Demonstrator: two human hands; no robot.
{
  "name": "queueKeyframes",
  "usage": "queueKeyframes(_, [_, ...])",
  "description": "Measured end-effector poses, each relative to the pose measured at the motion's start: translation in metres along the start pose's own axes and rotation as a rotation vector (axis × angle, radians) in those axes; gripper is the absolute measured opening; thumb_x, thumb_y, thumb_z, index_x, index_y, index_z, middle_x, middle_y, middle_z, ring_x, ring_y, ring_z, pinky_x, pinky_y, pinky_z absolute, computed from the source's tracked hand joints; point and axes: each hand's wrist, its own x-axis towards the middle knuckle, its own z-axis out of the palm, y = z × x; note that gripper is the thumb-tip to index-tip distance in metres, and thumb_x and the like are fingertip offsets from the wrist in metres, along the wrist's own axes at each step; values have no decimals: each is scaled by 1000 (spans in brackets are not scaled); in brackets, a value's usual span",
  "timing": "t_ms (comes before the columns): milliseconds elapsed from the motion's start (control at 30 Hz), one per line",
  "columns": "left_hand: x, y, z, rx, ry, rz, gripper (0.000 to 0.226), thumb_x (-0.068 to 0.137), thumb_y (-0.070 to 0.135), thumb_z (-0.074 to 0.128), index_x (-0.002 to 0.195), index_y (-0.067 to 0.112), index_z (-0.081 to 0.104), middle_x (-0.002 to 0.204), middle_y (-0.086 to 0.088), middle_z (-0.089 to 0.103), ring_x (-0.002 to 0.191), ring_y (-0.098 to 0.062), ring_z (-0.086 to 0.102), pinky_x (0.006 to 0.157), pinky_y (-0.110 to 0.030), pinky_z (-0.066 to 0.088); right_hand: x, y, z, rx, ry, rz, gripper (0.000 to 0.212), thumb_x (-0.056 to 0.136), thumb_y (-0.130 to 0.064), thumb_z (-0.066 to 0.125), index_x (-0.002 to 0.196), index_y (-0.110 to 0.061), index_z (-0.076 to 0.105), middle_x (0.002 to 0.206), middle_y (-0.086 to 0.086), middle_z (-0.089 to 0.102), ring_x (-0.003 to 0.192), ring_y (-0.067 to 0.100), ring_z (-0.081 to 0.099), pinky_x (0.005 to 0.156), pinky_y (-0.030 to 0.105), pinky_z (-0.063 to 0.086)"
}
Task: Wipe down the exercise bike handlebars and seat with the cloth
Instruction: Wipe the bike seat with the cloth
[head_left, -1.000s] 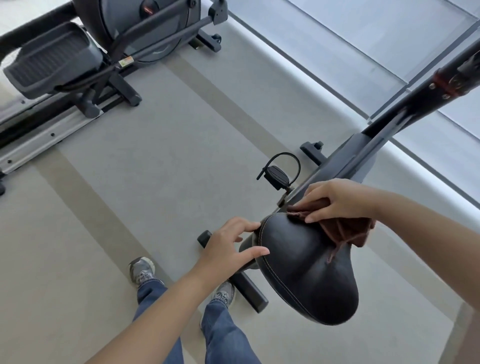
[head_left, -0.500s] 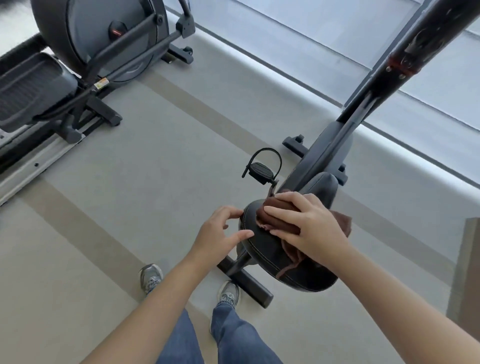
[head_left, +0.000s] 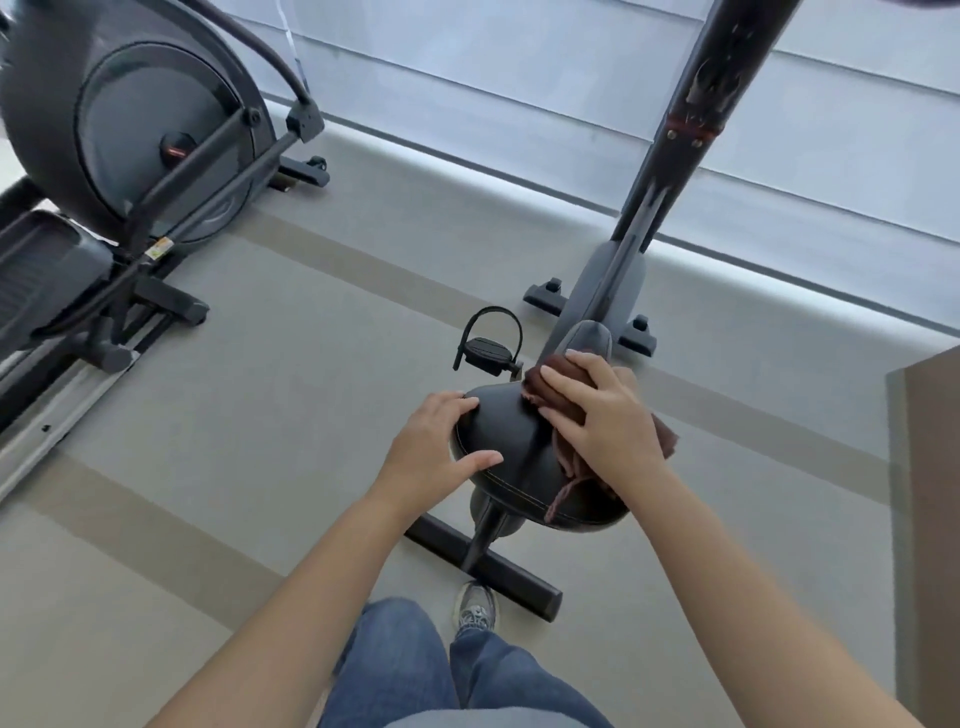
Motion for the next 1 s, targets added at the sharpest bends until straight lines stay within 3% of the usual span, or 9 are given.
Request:
queueKeyframes(167, [2,-3,0,3,-16,-18,61,70,29,76,122,12,51,121,-6,50,114,-17,46,94,-18,29,-37,1,2,12,-44,101,52,75,-44,69,124,-35,55,141,-4,41,114,30,44,95,44,43])
queueKeyframes(367, [-5,2,-2,9,-36,-39,62,76,32,71,129,14,44,129,-4,46,120,-17,42,100,-24,30,-29,-7,3,34,41,119,41,79,-17,66,119,-27,62,132,4,50,106,33,49,92,38,40])
queueKeyframes(500, [-21,1,-5,1,50,-63,54,80,31,66,127,15,44,126,-2,48,117,-14,43,93,-13,25,-23,-11,1,86,56,125,40,79,-17,68,117,-28,63,127,3,52,110,29,49,91,29,36])
queueKeyframes(567, [-30,-2,-13,5,99,-73,52,82,31,63,127,15,44,127,-1,47,118,-13,41,91,-9,21,-16,-22,1,108,51,80,41,78,-17,69,117,-29,63,125,1,53,110,26,50,91,26,36])
queueKeyframes(633, [-39,-7,-26,12,153,-92,50,84,30,61,128,15,43,129,-1,47,119,-13,40,91,-9,20,-9,-39,2,153,31,14,41,78,-17,70,117,-28,63,124,0,53,110,26,51,93,32,41])
queueKeyframes(767, [-59,-21,-63,51,306,-147,48,85,30,59,128,15,44,128,-1,47,118,-14,41,93,-17,27,7,-86,10,231,-41,-116,42,79,-18,70,119,-27,61,125,-1,53,115,23,50,98,41,45])
queueKeyframes(1000, [-114,-60,-116,220,463,-339,60,86,41,52,136,12,34,143,-9,36,133,-22,28,109,-35,20,21,-184,41,297,-191,-303,40,80,-16,69,118,-26,62,124,-3,54,113,16,52,96,33,45])
